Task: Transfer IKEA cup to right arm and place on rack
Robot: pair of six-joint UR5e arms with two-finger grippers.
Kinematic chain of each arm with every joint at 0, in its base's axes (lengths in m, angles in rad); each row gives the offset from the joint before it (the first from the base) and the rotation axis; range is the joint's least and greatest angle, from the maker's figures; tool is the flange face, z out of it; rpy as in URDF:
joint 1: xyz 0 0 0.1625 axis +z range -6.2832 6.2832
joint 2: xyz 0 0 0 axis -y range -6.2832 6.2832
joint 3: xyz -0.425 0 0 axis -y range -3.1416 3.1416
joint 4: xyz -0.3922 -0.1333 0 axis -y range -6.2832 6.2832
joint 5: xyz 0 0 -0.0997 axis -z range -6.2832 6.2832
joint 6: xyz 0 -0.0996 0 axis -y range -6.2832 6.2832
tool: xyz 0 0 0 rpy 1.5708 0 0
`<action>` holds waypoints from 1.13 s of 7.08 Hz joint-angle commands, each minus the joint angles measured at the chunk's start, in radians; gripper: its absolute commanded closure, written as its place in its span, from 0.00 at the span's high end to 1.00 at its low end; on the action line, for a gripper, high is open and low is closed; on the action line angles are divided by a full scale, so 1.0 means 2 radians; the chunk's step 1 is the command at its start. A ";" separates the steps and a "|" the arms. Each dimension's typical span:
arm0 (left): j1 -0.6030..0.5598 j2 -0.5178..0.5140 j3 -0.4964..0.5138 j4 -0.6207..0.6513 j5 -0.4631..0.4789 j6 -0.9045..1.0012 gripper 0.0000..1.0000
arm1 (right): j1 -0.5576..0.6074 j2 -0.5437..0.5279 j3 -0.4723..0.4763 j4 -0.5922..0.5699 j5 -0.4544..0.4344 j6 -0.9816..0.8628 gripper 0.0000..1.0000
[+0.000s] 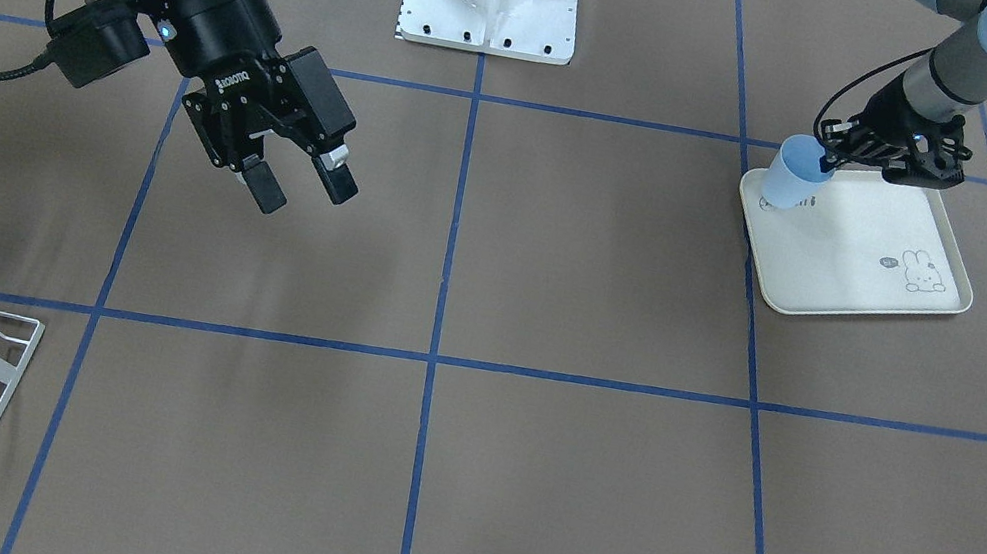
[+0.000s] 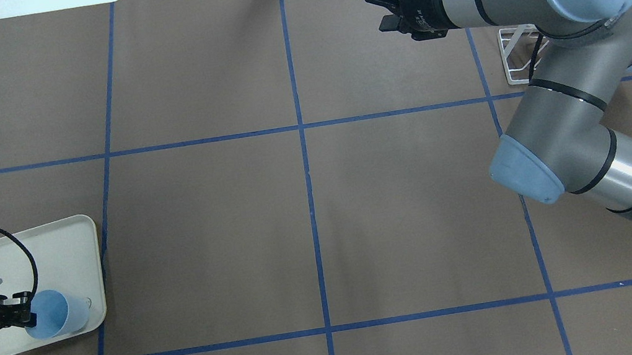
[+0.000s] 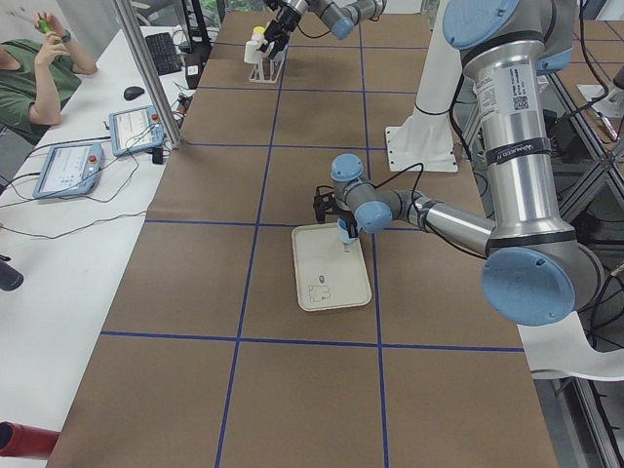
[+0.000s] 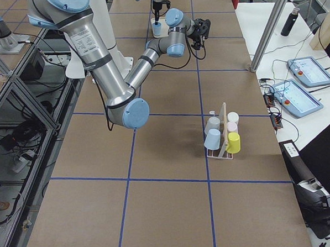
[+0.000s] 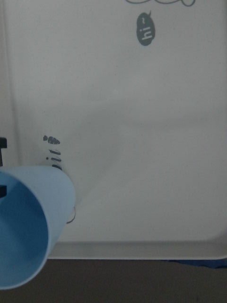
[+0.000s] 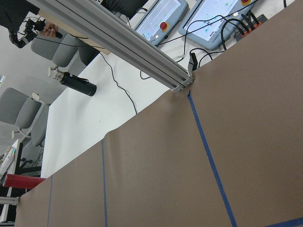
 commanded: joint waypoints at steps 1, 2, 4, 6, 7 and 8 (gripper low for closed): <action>-0.058 0.010 -0.026 0.003 -0.002 -0.034 0.00 | -0.003 -0.001 0.001 0.000 -0.001 0.001 1.00; -0.110 0.004 -0.030 0.011 -0.002 -0.034 0.00 | -0.003 -0.001 0.002 0.000 -0.001 0.001 1.00; -0.156 -0.048 -0.014 0.011 0.004 -0.059 0.00 | -0.003 -0.001 0.004 0.001 -0.002 0.002 1.00; -0.158 -0.159 0.029 0.011 0.040 -0.151 0.00 | -0.002 -0.012 -0.006 0.059 -0.002 0.027 1.00; -0.157 -0.202 0.050 0.004 0.042 -0.195 0.00 | -0.002 -0.014 -0.006 0.069 -0.002 0.031 1.00; -0.157 -0.235 0.055 0.002 0.042 -0.236 0.00 | -0.002 -0.014 -0.006 0.070 -0.002 0.048 1.00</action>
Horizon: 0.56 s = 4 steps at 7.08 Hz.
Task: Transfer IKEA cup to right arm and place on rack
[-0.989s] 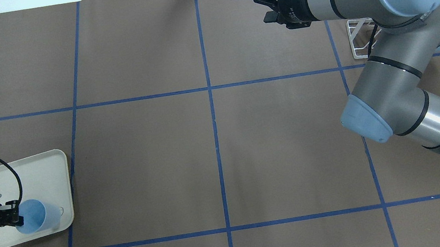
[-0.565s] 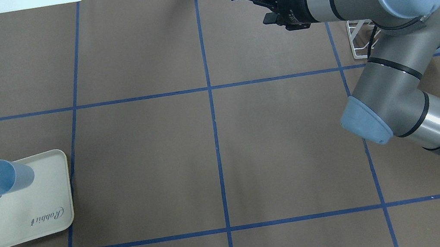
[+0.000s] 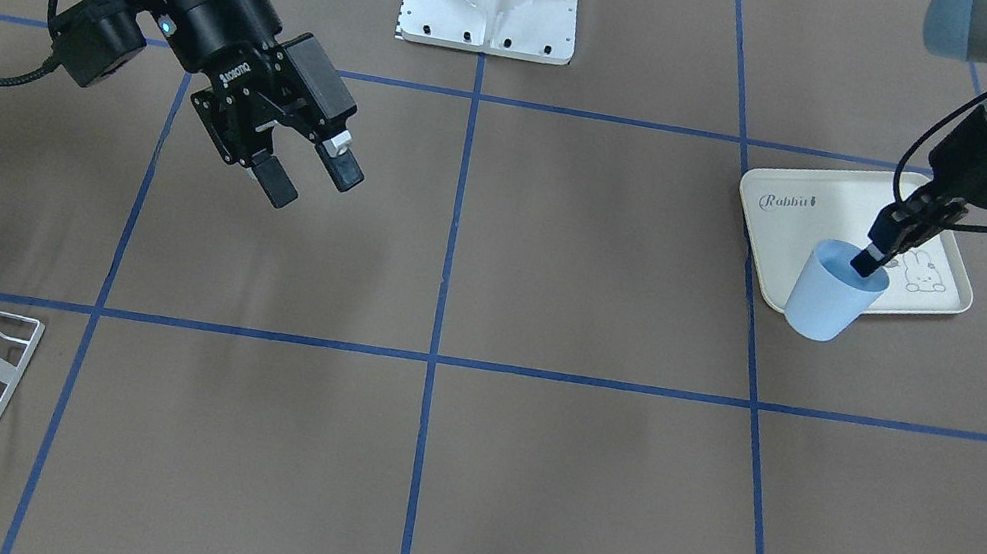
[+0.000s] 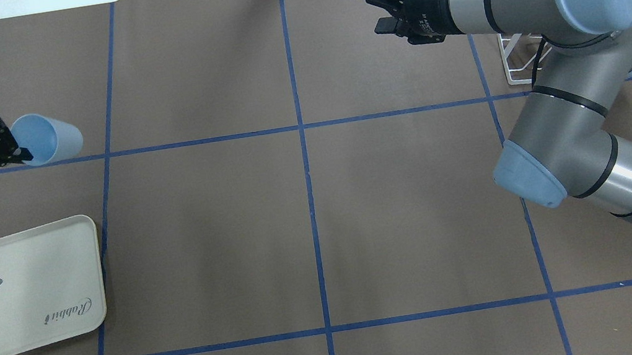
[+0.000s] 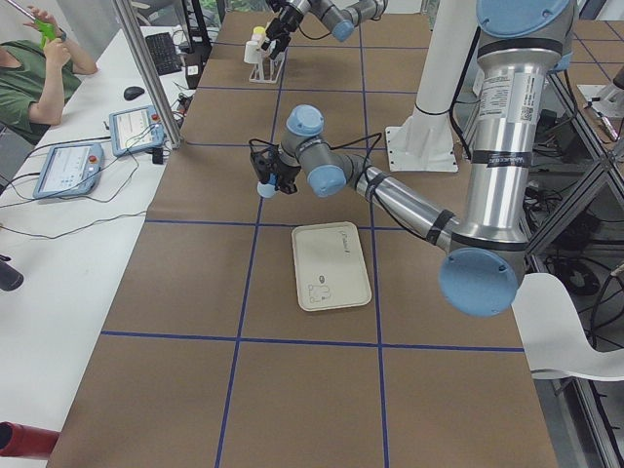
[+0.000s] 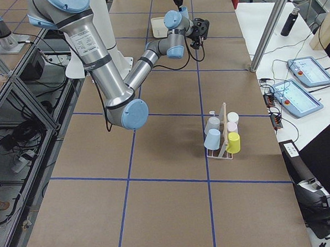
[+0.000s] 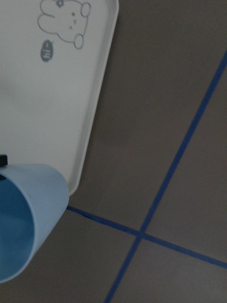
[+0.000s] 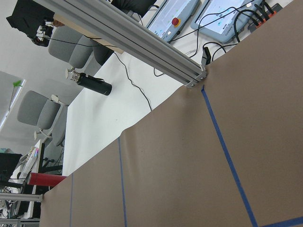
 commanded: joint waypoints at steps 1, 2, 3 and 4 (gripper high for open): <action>0.001 -0.077 0.025 -0.029 0.005 -0.104 0.00 | 0.000 -0.001 -0.002 0.027 -0.002 0.024 1.00; 0.002 -0.091 0.054 -0.115 0.015 -0.176 0.00 | 0.000 -0.001 -0.011 0.064 -0.004 0.057 1.00; 0.008 -0.093 0.085 -0.214 0.042 -0.242 0.00 | 0.000 -0.002 -0.021 0.103 -0.005 0.084 1.00; 0.017 -0.095 0.110 -0.288 0.066 -0.292 0.00 | 0.000 -0.001 -0.024 0.118 -0.006 0.103 1.00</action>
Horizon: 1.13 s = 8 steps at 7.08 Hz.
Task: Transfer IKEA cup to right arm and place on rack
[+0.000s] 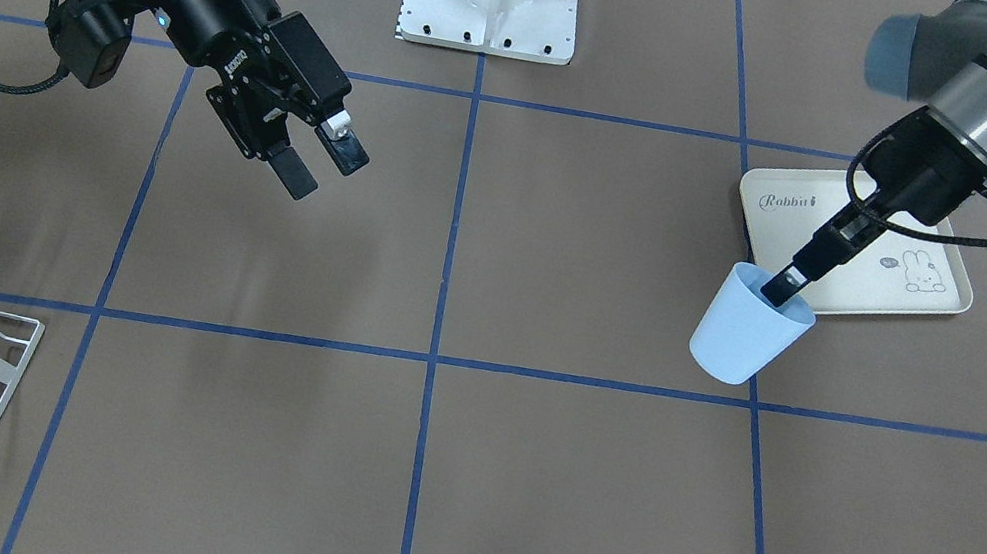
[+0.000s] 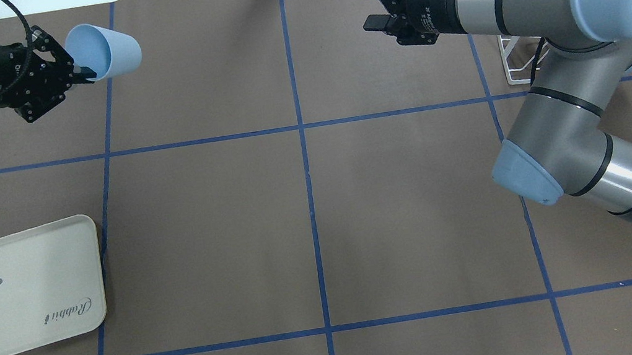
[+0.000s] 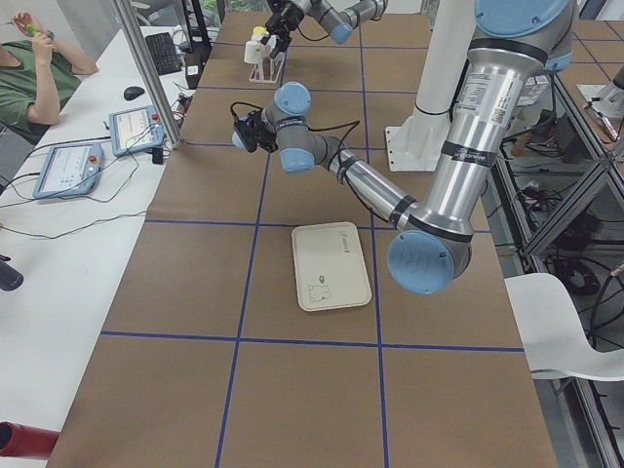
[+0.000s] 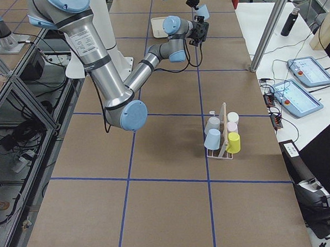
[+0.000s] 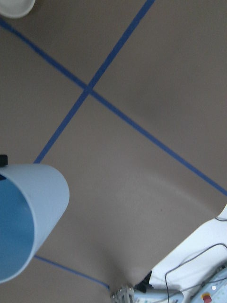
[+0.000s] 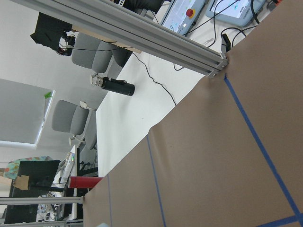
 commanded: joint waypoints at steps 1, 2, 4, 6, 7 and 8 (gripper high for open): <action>0.034 -0.011 0.050 -0.155 0.080 -0.100 0.00 | 0.000 -0.001 -0.008 0.047 -0.009 0.038 1.00; 0.068 -0.012 0.060 -0.201 0.138 -0.123 0.00 | 0.000 -0.002 -0.013 0.074 -0.010 0.059 1.00; 0.126 -0.042 0.068 -0.265 0.231 -0.191 0.00 | -0.001 -0.002 -0.032 0.115 -0.010 0.073 1.00; 0.175 -0.059 0.080 -0.309 0.297 -0.203 0.00 | -0.001 -0.003 -0.051 0.156 -0.009 0.073 1.00; 0.192 -0.062 0.090 -0.331 0.317 -0.203 0.00 | -0.001 -0.003 -0.052 0.166 -0.009 0.077 1.00; 0.200 -0.080 0.102 -0.342 0.328 -0.203 0.00 | -0.001 -0.005 -0.052 0.180 -0.009 0.090 1.00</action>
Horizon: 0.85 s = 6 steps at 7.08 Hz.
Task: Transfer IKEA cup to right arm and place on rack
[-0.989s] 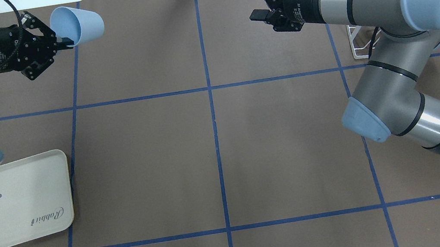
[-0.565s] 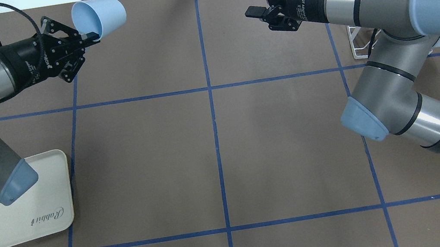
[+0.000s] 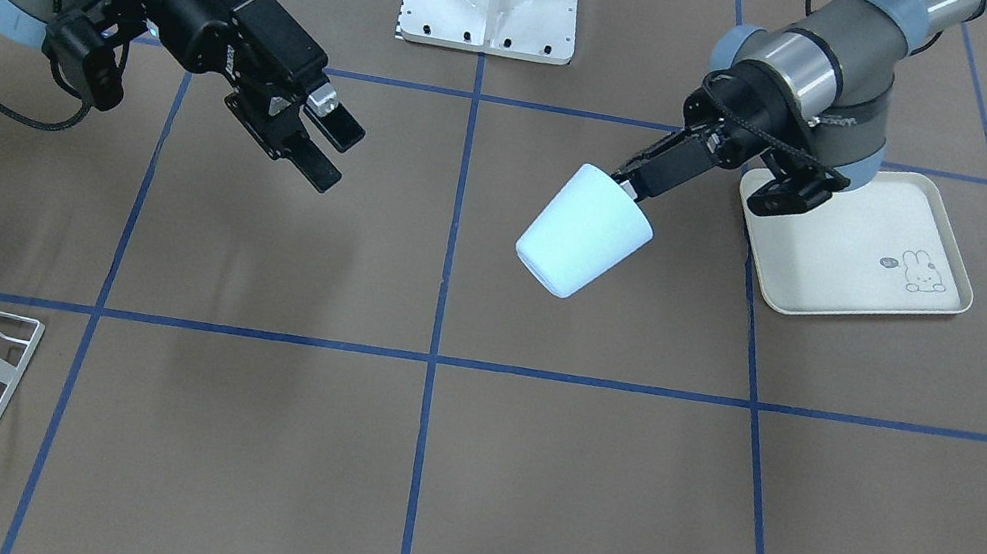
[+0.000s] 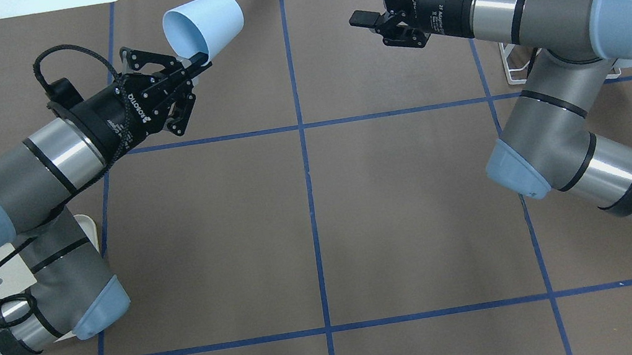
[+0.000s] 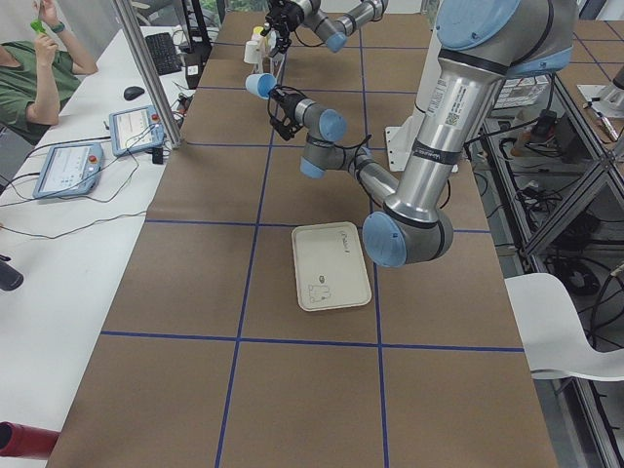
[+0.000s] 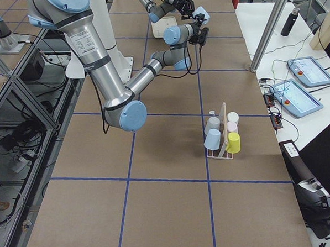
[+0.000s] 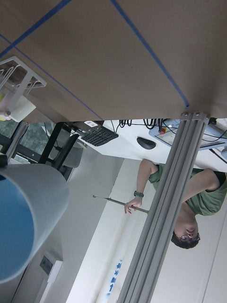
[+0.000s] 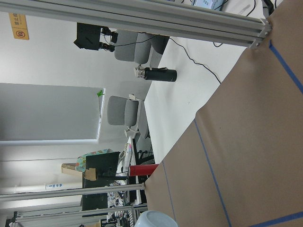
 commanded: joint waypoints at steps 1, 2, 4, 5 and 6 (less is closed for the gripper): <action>0.037 -0.035 0.019 -0.019 0.047 -0.001 0.00 | 0.000 -0.007 -0.003 0.020 0.000 0.011 1.00; 0.049 -0.043 0.020 -0.020 0.062 -0.001 0.00 | -0.003 -0.008 -0.003 0.020 0.000 0.011 1.00; 0.066 -0.062 0.024 -0.022 0.090 -0.006 0.00 | -0.008 -0.007 -0.007 0.019 0.000 0.012 1.00; 0.067 -0.077 0.034 -0.022 0.093 -0.006 0.00 | -0.016 -0.007 -0.008 0.019 0.000 0.011 1.00; 0.067 -0.089 0.048 -0.022 0.100 -0.006 0.00 | -0.019 -0.006 -0.007 0.019 0.000 0.012 1.00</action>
